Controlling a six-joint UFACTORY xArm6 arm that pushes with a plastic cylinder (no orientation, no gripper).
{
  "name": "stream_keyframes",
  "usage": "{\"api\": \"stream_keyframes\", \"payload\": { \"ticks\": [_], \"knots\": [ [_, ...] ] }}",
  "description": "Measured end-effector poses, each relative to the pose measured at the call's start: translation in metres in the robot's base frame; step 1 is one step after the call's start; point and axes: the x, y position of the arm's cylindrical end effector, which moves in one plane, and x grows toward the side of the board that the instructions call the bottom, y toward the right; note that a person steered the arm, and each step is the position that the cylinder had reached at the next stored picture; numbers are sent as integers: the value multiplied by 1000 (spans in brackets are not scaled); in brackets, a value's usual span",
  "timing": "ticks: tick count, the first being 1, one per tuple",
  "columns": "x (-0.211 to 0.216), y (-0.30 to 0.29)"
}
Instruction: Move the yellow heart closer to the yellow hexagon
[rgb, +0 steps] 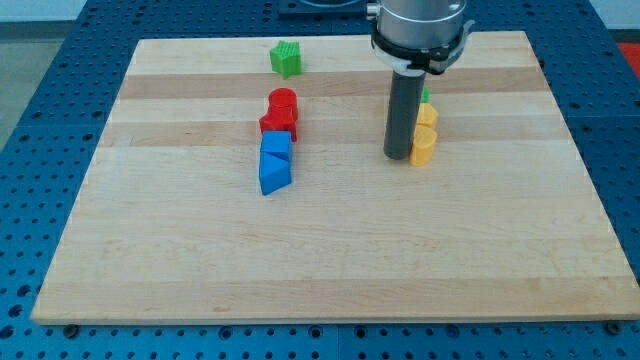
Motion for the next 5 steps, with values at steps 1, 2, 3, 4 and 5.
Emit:
{"api": "stream_keyframes", "payload": {
  "ticks": [1,2,3,4,5],
  "knots": [
    [0,1],
    [0,1],
    [-5,13],
    [-5,13],
    [-2,7]
  ]
}}
